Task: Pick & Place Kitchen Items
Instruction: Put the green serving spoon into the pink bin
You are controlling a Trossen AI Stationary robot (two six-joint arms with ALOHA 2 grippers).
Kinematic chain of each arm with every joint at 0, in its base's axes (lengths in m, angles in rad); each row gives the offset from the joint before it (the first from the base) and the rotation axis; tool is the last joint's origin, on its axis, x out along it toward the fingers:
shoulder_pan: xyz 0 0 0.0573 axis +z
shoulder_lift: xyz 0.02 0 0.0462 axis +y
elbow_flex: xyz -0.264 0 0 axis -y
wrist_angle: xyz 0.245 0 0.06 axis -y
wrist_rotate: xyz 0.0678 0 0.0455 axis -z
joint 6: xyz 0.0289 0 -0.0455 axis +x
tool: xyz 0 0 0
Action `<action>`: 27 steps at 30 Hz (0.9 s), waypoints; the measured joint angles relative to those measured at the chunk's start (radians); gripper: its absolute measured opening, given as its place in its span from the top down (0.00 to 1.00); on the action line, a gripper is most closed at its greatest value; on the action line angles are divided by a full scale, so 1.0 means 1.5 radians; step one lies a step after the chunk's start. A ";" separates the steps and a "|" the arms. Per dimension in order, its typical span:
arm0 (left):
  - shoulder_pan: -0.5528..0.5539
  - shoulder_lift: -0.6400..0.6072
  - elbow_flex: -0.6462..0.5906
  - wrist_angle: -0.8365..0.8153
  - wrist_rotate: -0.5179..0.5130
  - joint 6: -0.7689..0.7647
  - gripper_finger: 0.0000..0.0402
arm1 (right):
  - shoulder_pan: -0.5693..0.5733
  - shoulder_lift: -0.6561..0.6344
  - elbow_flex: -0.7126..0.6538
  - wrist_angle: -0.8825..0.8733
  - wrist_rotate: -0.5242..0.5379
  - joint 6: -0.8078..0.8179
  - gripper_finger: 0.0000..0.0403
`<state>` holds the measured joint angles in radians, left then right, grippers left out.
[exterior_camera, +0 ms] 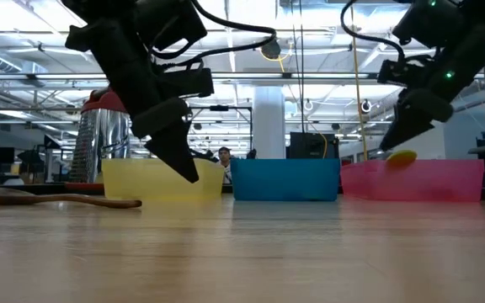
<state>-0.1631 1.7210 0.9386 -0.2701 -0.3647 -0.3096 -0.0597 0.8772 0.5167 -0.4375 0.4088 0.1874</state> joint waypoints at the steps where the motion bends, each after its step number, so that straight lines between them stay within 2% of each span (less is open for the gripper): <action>1: 0.000 0.000 0.000 0.001 0.000 0.000 0.55 | 0.001 0.000 0.000 -0.011 -0.009 0.005 0.66; 8: 0.000 0.000 0.000 0.002 0.000 0.000 0.55 | 0.002 0.000 0.000 -0.047 -0.007 -0.011 0.65; 14: 0.000 0.000 0.000 0.003 0.000 0.000 0.55 | 0.002 0.000 -0.001 -0.084 0.119 0.001 0.66; 19: 0.000 0.000 0.000 0.003 0.000 0.000 0.55 | -0.005 0.000 -0.001 -0.086 0.147 0.013 0.66; 21: 0.000 0.000 0.000 0.003 0.000 0.000 0.55 | -0.008 -0.001 -0.001 -0.082 0.125 0.007 0.66; 24: 0.000 0.000 0.000 0.004 0.000 0.000 0.55 | -0.002 -0.015 -0.001 -0.049 0.044 -0.015 0.66; 27: 0.000 0.000 0.000 0.007 0.000 0.000 0.55 | -0.003 -0.025 0.000 -0.040 -0.034 0.014 0.65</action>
<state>-0.1631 1.7210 0.9380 -0.2599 -0.3653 -0.3099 -0.0642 0.8393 0.5163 -0.4979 0.3584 0.2077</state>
